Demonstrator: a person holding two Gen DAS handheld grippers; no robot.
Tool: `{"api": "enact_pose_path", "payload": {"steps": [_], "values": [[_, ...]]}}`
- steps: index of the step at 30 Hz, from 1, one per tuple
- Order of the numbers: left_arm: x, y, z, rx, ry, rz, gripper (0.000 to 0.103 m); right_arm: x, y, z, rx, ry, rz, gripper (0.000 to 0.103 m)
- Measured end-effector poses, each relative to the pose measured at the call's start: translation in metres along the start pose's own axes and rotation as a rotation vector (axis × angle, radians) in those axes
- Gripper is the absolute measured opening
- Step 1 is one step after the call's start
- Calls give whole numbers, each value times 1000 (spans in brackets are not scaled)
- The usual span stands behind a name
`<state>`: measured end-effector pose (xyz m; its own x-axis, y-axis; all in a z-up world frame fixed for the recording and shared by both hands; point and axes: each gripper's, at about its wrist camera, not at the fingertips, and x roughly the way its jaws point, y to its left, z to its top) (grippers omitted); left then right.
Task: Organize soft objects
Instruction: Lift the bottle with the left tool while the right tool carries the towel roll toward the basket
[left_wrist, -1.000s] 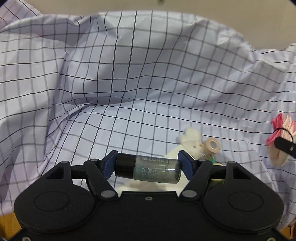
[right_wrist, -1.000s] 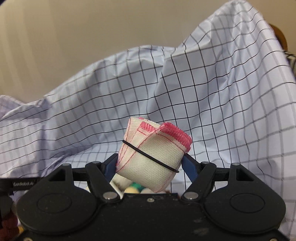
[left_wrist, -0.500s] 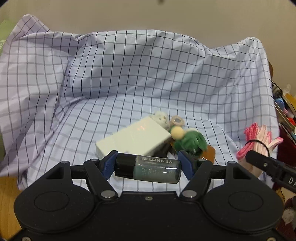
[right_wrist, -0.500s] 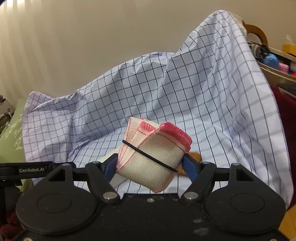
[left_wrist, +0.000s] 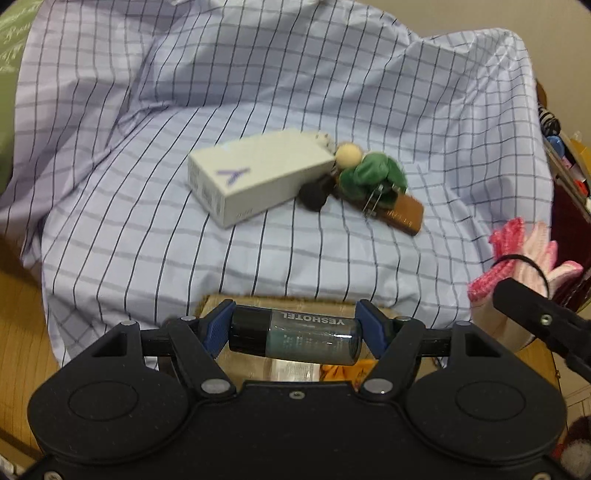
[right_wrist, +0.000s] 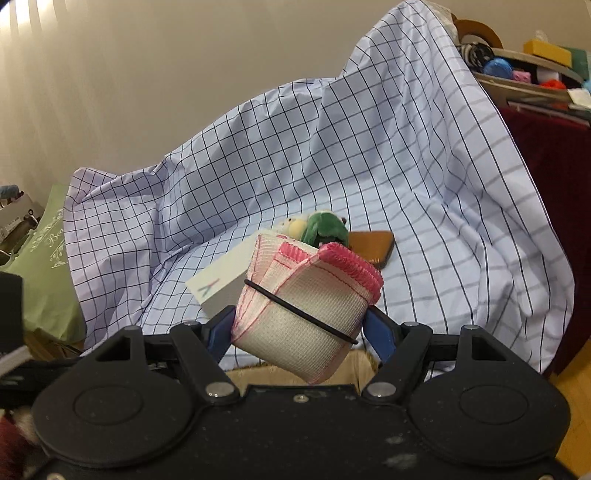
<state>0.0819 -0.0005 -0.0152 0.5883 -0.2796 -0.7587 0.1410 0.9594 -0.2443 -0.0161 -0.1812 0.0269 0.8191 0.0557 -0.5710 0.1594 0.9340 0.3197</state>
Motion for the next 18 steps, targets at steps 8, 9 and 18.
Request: {"api": "enact_pose_path", "payload": {"steps": [8,9,18], "values": [[1,-1,-28,-6,4,41,66,-20,-5,-21,8,-12,-1,74],[0,-2,-31,-5,2,45,66,-21,-4,-22,5,-13,-2,74],[13,7,-43,-18,42,59,66,-13,-1,-29,-18,17,-5,74]]}}
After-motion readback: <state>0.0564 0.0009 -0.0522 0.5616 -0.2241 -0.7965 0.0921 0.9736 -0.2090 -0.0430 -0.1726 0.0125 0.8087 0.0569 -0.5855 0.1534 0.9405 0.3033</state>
